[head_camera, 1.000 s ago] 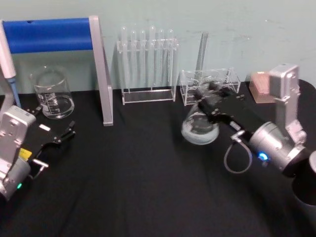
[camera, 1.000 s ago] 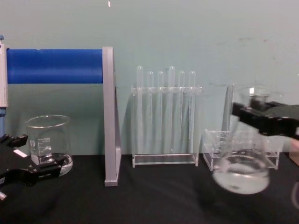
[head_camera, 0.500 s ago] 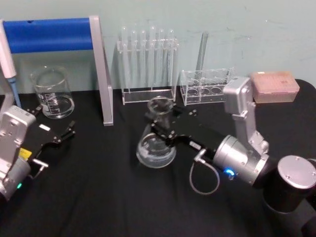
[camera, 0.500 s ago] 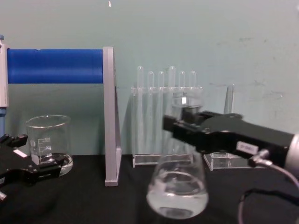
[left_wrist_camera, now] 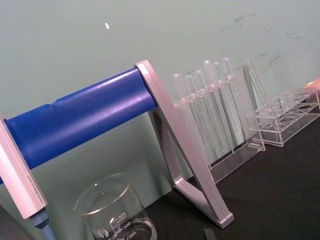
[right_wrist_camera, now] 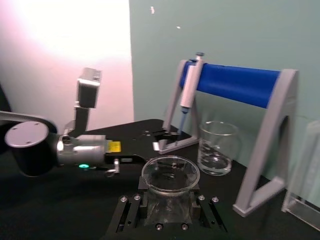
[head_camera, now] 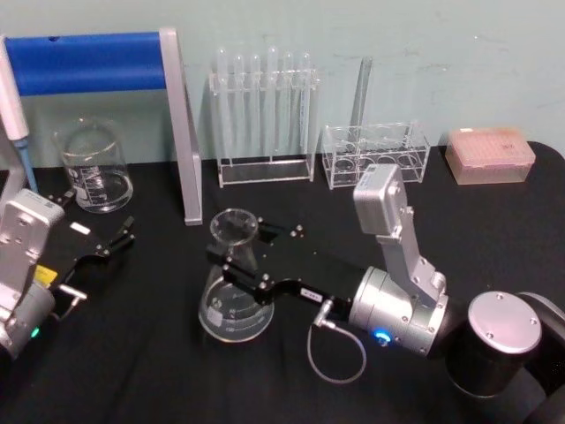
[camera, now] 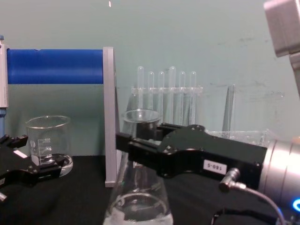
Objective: Grasp the erlenmeyer flask with one hand, shake it three times, then place it back.
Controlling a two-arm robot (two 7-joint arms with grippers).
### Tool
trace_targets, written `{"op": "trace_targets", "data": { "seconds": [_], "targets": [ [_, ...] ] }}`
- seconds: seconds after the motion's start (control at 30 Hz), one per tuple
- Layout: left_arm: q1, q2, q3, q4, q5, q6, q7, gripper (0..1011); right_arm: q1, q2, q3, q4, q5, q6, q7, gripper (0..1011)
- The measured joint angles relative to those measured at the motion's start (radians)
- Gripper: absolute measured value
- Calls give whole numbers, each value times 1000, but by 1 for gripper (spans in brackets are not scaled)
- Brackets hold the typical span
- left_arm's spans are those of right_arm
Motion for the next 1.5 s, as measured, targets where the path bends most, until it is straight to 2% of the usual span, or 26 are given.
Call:
{"op": "trace_targets", "data": {
  "seconds": [0.2,0.4,0.53,0.73,1.07,1.13,1.17,1.5],
  "targets": [
    [0,0,0,0,0,0,0,1001,6,9,-31,-7,8,-1,14,453],
    [0,0,0,0,0,0,0,1001,14,14,-36,-2,10,-1,7,453],
    [0,0,0,0,0,0,0,1001,18,16,-28,9,11,-1,-12,453],
    [0,0,0,0,0,0,0,1001,24,19,6,27,9,-1,-54,453],
    [0,0,0,0,0,0,0,1001,27,23,87,60,0,-1,-127,453],
    [0,0,0,0,0,0,0,1001,24,25,112,68,-3,0,-145,453],
    [0,0,0,0,0,0,0,1001,24,25,112,68,-3,0,-145,453],
    [0,0,0,0,0,0,0,1001,5,29,195,81,-9,3,-193,453]
  ]
}}
